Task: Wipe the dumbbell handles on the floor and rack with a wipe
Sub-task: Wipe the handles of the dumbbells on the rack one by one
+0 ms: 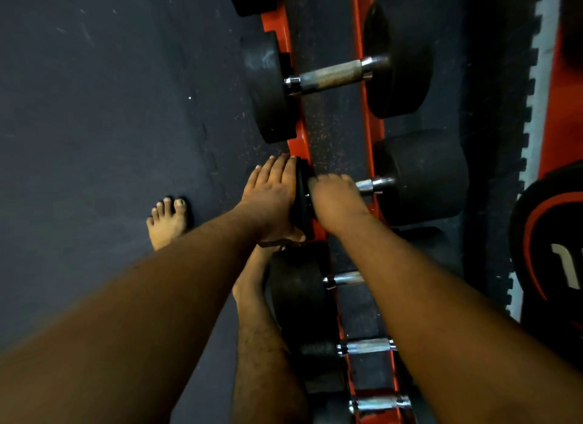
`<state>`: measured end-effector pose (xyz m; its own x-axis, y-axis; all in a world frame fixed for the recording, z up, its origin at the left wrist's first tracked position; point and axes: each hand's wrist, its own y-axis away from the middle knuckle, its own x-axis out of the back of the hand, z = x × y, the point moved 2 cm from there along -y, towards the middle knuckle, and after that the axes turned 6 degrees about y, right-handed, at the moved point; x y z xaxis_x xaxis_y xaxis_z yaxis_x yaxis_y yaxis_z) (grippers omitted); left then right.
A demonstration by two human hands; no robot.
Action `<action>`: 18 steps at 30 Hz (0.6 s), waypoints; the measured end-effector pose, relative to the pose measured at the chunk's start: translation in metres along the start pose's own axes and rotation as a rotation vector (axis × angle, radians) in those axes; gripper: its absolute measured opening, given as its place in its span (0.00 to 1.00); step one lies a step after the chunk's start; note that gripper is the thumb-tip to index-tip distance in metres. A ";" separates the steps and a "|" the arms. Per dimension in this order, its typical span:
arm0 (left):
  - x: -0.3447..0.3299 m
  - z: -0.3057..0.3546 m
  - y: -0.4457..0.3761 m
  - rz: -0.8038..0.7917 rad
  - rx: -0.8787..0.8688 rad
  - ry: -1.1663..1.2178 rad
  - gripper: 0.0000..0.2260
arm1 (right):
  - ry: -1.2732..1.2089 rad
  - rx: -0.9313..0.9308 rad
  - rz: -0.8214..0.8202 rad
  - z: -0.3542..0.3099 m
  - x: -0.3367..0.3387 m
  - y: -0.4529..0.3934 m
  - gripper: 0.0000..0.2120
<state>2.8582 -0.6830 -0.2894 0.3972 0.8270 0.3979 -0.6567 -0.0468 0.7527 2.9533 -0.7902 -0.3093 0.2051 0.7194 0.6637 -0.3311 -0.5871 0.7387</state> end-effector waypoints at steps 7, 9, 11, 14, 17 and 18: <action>-0.003 -0.002 -0.001 0.000 0.003 0.006 0.66 | 0.062 0.048 0.147 -0.003 -0.044 0.055 0.29; -0.003 -0.002 -0.002 0.002 -0.005 0.011 0.67 | 0.021 0.011 0.129 -0.002 -0.032 0.036 0.26; -0.002 -0.001 -0.002 0.002 -0.009 0.012 0.67 | -0.003 -0.021 0.086 -0.004 -0.015 0.008 0.17; 0.000 -0.002 -0.001 -0.012 -0.010 0.007 0.68 | -0.022 -0.048 0.029 -0.005 -0.004 -0.005 0.14; -0.002 -0.003 -0.003 -0.013 -0.006 0.016 0.68 | -0.039 -0.002 0.139 -0.001 -0.024 0.027 0.22; -0.003 -0.003 -0.003 -0.010 -0.006 0.015 0.68 | -0.027 -0.003 0.187 0.006 -0.031 0.038 0.26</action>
<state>2.8569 -0.6832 -0.2943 0.3940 0.8358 0.3823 -0.6563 -0.0354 0.7537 2.9393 -0.8374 -0.3012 0.1642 0.5875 0.7924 -0.3687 -0.7086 0.6017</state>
